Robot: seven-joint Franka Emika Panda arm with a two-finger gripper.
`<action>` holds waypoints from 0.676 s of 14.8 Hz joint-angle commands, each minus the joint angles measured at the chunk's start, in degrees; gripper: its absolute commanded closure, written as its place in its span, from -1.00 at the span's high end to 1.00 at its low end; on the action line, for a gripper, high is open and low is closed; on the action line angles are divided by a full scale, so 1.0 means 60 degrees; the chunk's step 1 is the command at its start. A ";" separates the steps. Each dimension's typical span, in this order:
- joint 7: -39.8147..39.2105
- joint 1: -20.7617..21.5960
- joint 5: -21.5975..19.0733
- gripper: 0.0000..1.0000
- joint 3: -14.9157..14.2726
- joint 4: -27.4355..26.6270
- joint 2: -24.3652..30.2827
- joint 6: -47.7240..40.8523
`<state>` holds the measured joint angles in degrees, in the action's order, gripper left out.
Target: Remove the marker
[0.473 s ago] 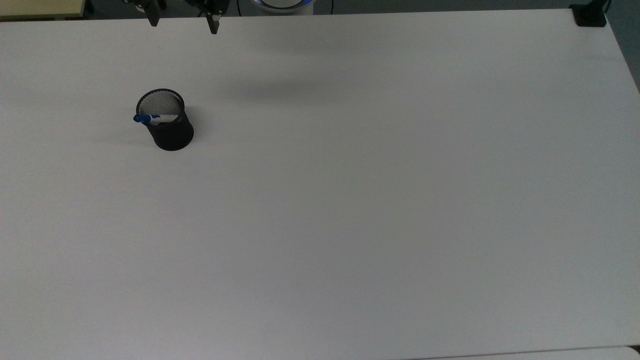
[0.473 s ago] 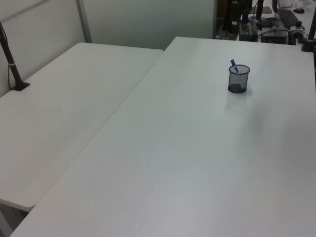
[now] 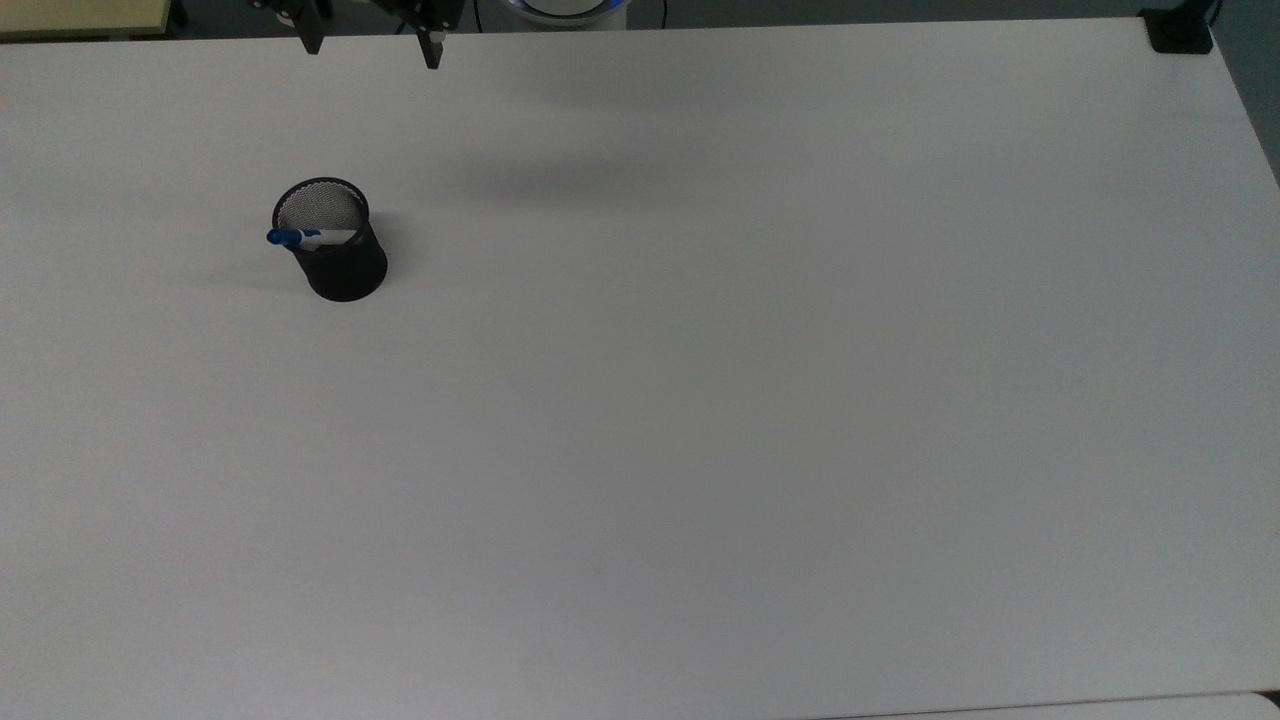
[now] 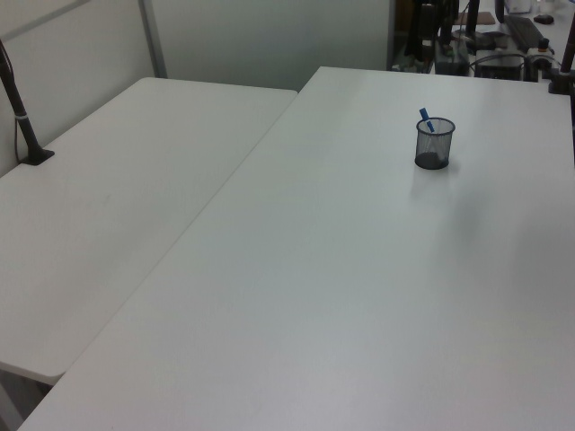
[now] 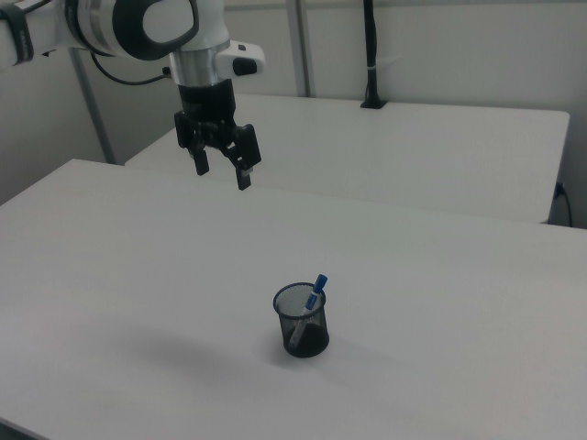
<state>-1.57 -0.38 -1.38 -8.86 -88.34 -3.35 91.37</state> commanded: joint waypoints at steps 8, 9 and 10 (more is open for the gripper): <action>0.0335 -0.0213 -0.0179 1.00 -0.0105 -0.0321 0.0252 0.0123; 0.0335 -0.0345 -0.0208 1.00 -0.0294 -0.0394 0.0237 0.0501; 0.0335 -0.0346 -0.0209 1.00 -0.0470 -0.0655 0.0251 0.0838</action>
<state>-0.35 -1.43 -1.39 -9.35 -88.45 -3.35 91.72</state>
